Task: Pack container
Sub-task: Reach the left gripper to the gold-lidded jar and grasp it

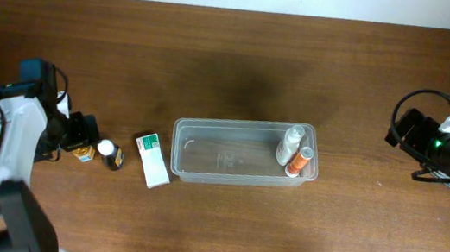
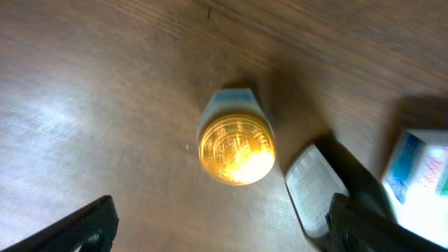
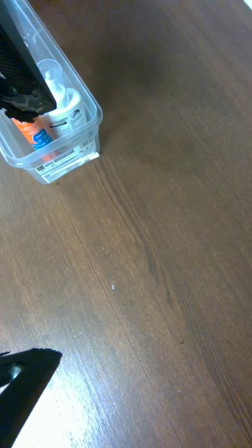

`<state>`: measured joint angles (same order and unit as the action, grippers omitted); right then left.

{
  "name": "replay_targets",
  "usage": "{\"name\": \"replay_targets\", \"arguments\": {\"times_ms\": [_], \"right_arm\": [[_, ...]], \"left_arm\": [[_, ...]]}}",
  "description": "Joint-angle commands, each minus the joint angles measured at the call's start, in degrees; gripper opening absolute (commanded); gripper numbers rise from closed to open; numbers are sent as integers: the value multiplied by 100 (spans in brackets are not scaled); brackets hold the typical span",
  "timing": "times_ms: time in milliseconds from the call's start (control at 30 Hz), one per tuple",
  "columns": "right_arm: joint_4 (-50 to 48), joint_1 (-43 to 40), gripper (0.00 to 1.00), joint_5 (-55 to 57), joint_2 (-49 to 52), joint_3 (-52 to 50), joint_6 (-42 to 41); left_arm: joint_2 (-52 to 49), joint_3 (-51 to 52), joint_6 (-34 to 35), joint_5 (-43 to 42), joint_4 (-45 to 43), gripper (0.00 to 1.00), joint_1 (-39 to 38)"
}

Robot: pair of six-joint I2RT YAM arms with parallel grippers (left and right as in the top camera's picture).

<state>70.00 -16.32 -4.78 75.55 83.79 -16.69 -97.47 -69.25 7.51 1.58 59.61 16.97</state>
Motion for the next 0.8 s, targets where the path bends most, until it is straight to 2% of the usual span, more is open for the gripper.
{"name": "replay_targets", "arguments": {"times_ms": [0, 67, 167, 333, 700, 767], "right_arm": [[-15, -20, 98, 33, 15, 55, -28], [-17, -20, 98, 33, 15, 55, -28], [-15, -20, 99, 33, 15, 55, -28], [-15, -20, 98, 33, 15, 55, -31], [-15, -20, 98, 33, 15, 55, -31], [-15, -22, 98, 33, 15, 55, -31]], "left_arm": [[-442, 0, 190, 98, -166, 95, 46], [-680, 0, 190, 98, -295, 92, 46], [-898, 0, 192, 79, -474, 79, 46], [-962, 0, 190, 81, -592, 67, 46], [-966, 0, 190, 79, -691, 42, 46], [-966, 0, 190, 76, -636, 42, 46]]}}
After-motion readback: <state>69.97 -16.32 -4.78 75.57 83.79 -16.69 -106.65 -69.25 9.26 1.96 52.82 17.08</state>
